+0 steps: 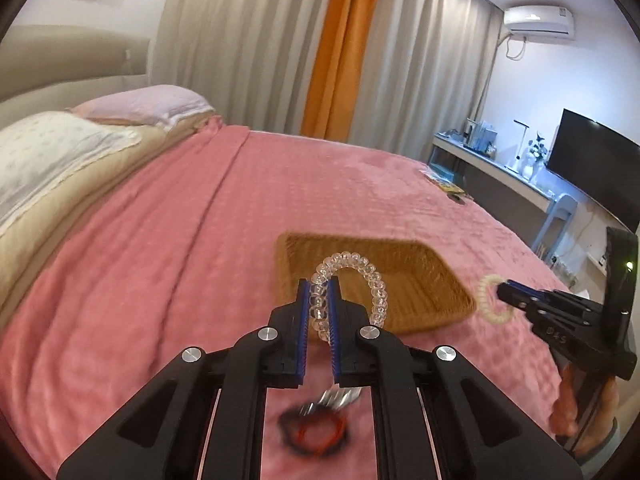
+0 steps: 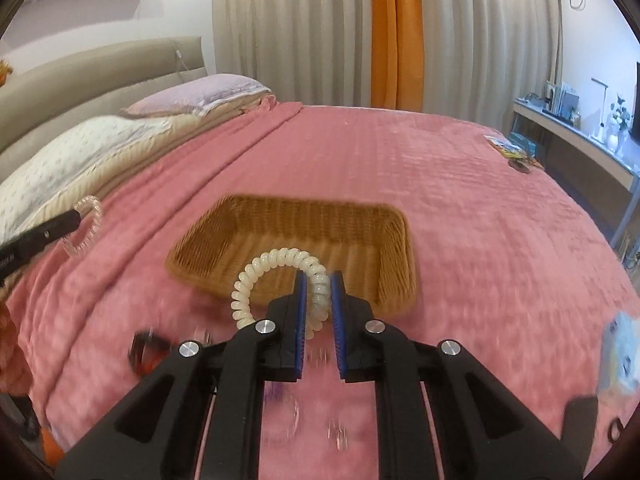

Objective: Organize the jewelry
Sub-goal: 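Carry both bracelets over the wicker basket and open both tools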

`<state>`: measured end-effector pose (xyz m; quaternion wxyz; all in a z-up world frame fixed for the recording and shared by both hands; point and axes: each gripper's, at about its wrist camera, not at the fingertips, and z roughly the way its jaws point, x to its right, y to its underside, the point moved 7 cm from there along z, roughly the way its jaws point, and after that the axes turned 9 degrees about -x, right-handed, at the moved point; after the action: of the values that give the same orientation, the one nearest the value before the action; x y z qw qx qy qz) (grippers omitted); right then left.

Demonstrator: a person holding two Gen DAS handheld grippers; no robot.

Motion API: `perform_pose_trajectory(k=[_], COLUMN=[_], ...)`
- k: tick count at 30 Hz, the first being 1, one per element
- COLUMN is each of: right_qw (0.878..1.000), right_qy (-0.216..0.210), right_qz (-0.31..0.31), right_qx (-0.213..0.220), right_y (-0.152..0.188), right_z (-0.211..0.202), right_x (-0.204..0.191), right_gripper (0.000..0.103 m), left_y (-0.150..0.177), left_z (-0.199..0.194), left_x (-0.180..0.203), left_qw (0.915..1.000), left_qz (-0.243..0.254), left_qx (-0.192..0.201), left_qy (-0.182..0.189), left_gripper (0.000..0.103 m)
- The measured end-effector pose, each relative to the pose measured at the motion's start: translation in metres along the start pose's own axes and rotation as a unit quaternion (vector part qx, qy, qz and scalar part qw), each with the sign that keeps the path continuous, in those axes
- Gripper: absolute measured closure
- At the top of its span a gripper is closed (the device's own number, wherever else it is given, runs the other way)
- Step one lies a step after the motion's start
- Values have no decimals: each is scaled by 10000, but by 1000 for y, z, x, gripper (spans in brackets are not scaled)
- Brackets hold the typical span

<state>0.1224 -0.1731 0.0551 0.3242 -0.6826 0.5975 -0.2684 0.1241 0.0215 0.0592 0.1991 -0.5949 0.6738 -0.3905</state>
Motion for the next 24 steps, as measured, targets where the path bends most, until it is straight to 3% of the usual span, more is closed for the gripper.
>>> perform_pose_trajectory(k=[5,11,19,20,22,23,24], right_qw=[9987,9932,9890,9888,9890,9894,9903], right_qy=[-139,32,64,62,98,127,146], right_qz=[273,364,429,428,415,401,384], right_qx=[-398,-1105,-1417,-1429,-1415,-1388,-1327], right_y=[-34,-33,-19,-18,-16,-16,-16], right_z=[63,133,155,154,149,146,141], right_x=[11,19,22,22,24,25,26], right_gripper=[93,93,92,91,79,64,52], left_y=[-21,-13,4,5,6,6,5], left_z=[70,134,155,154,144,136,125], left_x=[10,9,8,8,9,9,9], left_qw=[9996,9967,9927,9926,9936,9945,9956], left_qz=[-5,-81,-7,-8,8,4,-1], left_qx=[-281,-801,-1201,-1207,-1120,-1038,-926], left_qy=[41,68,71,89,112,115,145], left_gripper=[96,96,93,86,65,52,50])
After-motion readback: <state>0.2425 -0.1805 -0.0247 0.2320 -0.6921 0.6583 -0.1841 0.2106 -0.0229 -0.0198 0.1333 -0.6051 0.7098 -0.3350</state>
